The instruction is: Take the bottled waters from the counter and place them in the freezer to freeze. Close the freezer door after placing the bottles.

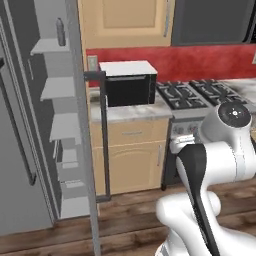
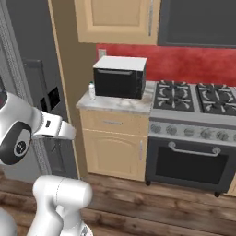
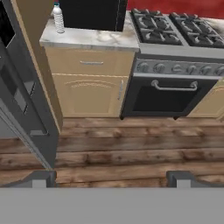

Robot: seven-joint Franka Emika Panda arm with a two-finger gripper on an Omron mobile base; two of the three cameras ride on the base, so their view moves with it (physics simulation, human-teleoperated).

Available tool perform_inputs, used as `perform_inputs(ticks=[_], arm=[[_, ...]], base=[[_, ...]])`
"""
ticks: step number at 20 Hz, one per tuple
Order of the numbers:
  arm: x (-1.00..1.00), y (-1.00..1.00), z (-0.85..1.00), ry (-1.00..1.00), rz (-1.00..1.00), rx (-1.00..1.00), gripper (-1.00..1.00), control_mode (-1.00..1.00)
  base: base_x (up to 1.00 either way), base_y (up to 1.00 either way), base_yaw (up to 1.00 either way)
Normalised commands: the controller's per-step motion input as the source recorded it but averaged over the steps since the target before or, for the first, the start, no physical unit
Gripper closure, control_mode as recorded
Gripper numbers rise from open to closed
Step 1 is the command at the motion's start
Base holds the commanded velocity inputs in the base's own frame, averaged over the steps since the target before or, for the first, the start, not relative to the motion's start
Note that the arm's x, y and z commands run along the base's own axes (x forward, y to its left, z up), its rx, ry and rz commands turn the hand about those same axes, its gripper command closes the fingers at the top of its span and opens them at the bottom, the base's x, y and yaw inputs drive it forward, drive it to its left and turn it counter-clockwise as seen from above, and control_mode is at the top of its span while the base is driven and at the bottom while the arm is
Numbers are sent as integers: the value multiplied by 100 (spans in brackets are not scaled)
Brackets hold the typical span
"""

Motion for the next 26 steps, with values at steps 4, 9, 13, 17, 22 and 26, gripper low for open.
perform_inputs(ticks=[4,9,13,17,22,26], arm=[[0,0,0,0,0,0,-100,100],[0,0,0,0,0,0,-100,100],[0,0,0,0,0,0,-100,100],[0,0,0,0,0,0,-100,100],[0,0,0,0,0,0,-100,100],[0,0,0,0,0,0,-100,100]], base=[[27,-81,0],[23,-47,-1],[44,-24,0],[58,-11,3],[58,-7,7],[54,-22,8]])
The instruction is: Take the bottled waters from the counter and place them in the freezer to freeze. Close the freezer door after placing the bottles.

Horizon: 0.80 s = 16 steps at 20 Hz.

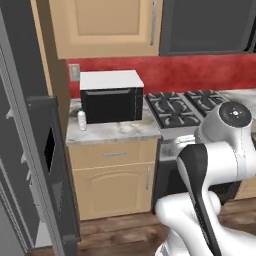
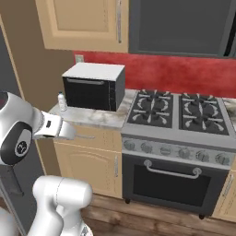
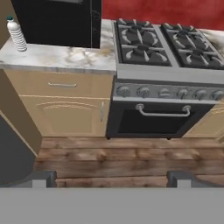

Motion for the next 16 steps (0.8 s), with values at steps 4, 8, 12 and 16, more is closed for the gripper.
perform_inputs(ticks=[4,8,12,16], arm=[[0,0,0,0,0,0,-100,100],[0,0,0,0,0,0,-100,100],[0,0,0,0,0,0,-100,100],[0,0,0,0,0,0,-100,100]], base=[[48,-16,17],[35,-20,23],[31,-19,23],[25,-37,19]])
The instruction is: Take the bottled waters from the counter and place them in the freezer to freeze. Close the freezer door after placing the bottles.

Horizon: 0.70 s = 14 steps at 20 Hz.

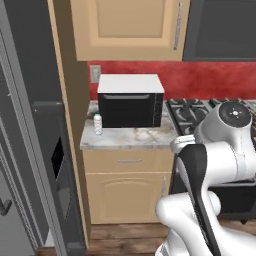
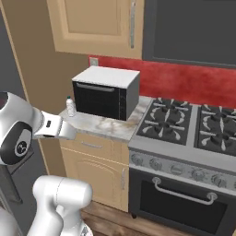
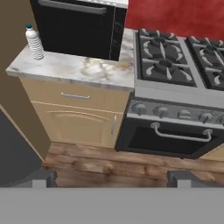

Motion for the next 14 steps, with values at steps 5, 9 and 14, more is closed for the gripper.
perform_inputs(ticks=[5,9,14], arm=[[0,0,0,0,0,0,-100,100],[0,0,0,0,0,0,-100,100],[0,0,0,0,0,0,-100,100]], base=[[13,-37,5],[12,-21,3],[29,-15,5]])
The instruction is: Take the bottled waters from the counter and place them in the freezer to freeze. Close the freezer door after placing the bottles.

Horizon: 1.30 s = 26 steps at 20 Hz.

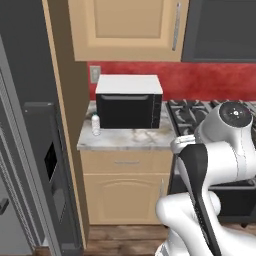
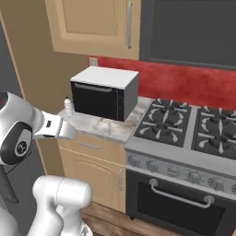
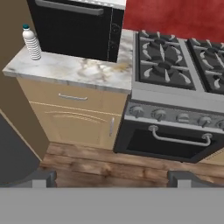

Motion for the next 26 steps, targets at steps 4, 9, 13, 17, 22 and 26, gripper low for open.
perform_inputs(ticks=[4,9,13,17,22,26], arm=[[0,0,0,0,0,0,-100,100],[0,0,0,0,0,0,-100,100],[0,0,0,0,0,0,-100,100],[0,0,0,0,0,0,-100,100],[0,0,0,0,0,0,-100,100],[0,0,0,0,0,0,-100,100]], base=[[38,-11,3],[47,-10,3],[45,-5,2],[43,0,0],[38,0,0],[35,0,0]])
